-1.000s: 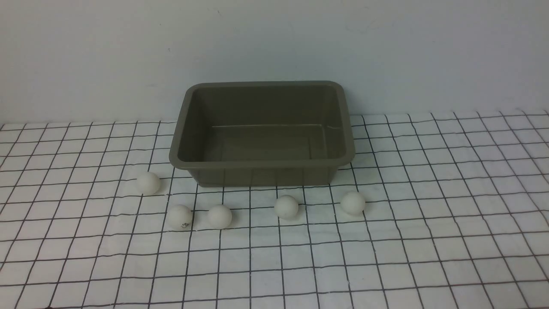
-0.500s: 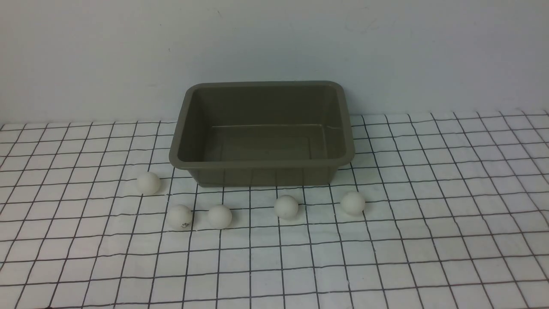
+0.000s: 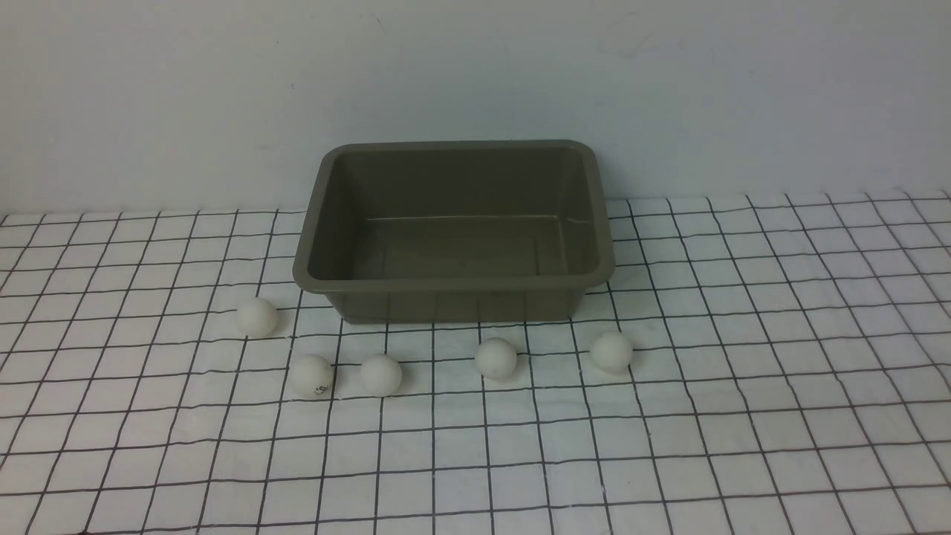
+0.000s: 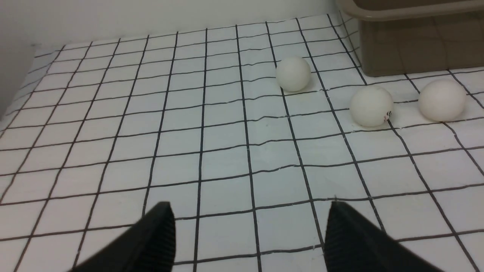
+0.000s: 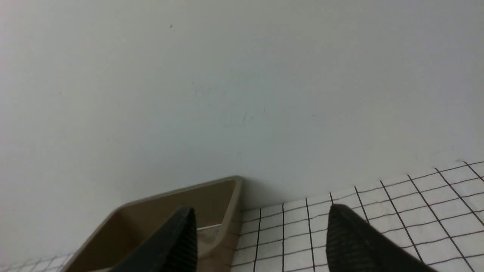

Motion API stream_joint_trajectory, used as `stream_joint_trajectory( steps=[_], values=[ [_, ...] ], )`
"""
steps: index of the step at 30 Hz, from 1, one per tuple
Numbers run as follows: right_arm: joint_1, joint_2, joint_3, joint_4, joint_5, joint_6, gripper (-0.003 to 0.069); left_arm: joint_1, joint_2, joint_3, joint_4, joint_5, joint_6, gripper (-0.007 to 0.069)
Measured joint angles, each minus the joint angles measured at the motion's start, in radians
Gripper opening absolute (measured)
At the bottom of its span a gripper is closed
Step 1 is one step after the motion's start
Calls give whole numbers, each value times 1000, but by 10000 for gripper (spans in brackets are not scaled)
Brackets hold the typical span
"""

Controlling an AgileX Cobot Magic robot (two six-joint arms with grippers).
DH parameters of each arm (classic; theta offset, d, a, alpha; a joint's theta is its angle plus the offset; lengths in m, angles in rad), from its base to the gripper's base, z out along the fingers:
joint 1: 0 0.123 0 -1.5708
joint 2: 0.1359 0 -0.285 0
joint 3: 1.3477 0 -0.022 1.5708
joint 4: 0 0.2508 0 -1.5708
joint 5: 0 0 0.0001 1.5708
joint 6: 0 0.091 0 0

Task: Put the table tennis balls into the box on the white checkered tablecloth.
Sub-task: 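Reach for and grasp a ping pong ball on the table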

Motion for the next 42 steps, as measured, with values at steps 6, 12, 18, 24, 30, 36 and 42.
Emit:
stream_joint_trajectory(
  steps=[6,12,18,24,30,36,42],
  values=[
    [0,0,0,54,48,-112,420,0,0,3,-120,-51,-12,478],
    [0,0,0,118,106,-222,420,0,0,3,-262,-162,-17,478],
    [0,0,0,159,212,-323,420,0,0,3,-470,-245,-22,478],
    [0,42,0,262,228,-400,420,0,0,-88,-537,-150,109,478],
    [0,173,0,395,229,-573,420,0,104,-275,-569,51,263,478],
    [0,403,0,541,227,-809,420,0,260,-453,-565,267,379,478],
    [0,738,-58,606,216,-1035,420,0,319,-479,-561,290,535,478]
  ],
)
